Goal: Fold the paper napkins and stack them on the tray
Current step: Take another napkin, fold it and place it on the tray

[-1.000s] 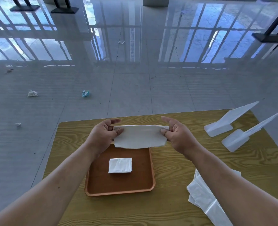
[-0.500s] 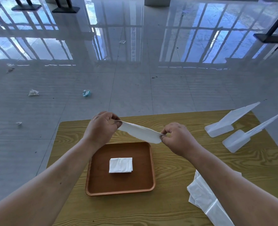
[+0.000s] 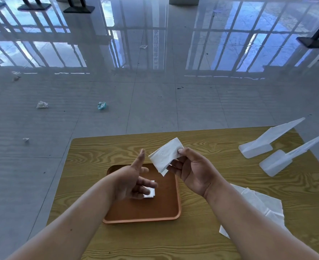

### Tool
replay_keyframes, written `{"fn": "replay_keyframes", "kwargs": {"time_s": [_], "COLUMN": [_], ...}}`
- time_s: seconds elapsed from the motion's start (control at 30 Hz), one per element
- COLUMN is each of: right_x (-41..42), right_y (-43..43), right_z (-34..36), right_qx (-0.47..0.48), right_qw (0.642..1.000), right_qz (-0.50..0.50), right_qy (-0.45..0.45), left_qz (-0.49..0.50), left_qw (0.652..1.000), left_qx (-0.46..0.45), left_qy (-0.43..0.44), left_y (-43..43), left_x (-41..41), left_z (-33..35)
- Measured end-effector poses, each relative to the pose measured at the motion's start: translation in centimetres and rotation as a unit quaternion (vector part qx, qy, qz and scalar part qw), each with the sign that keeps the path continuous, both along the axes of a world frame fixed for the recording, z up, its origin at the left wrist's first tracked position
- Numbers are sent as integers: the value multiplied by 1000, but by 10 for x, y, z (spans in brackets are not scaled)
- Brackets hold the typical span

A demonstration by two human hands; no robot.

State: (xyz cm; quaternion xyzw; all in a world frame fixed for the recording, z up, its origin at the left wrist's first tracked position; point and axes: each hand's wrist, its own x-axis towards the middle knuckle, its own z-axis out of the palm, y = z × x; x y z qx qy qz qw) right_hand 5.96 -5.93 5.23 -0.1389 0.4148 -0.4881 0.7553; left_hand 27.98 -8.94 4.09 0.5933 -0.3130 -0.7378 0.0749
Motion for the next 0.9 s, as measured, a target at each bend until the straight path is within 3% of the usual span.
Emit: {"fn": "replay_keyframes", "kwargs": {"time_s": [0.1, 0.23, 0.37, 0.63, 0.8, 0.9], "right_x": [6, 6, 3, 4, 5, 6], "right_y": [3, 9, 11, -8, -14, -13], "right_z": [-3, -4, -3, 9, 13, 15], "right_qx": [-11, -23, -22, -79, -104, -127], "right_qw": [1000, 997, 989, 973, 949, 923], "right_qz": [10, 62, 80, 78, 94, 112], "right_qy": [-13, 42, 124, 205, 282, 345], "left_qz": [89, 195, 165, 96, 52, 19], "left_qw": [988, 958, 960, 965, 969, 958], "left_qx": [-18, -115, -164, -196, -229, -286], "left_qy": [126, 178, 154, 148, 75, -25], "left_y": [5, -3, -8, -16, -17, -16], "left_x": [-6, -11, -8, -5, -4, -5], "left_z": [-7, -3, 9, 23, 24, 19]}}
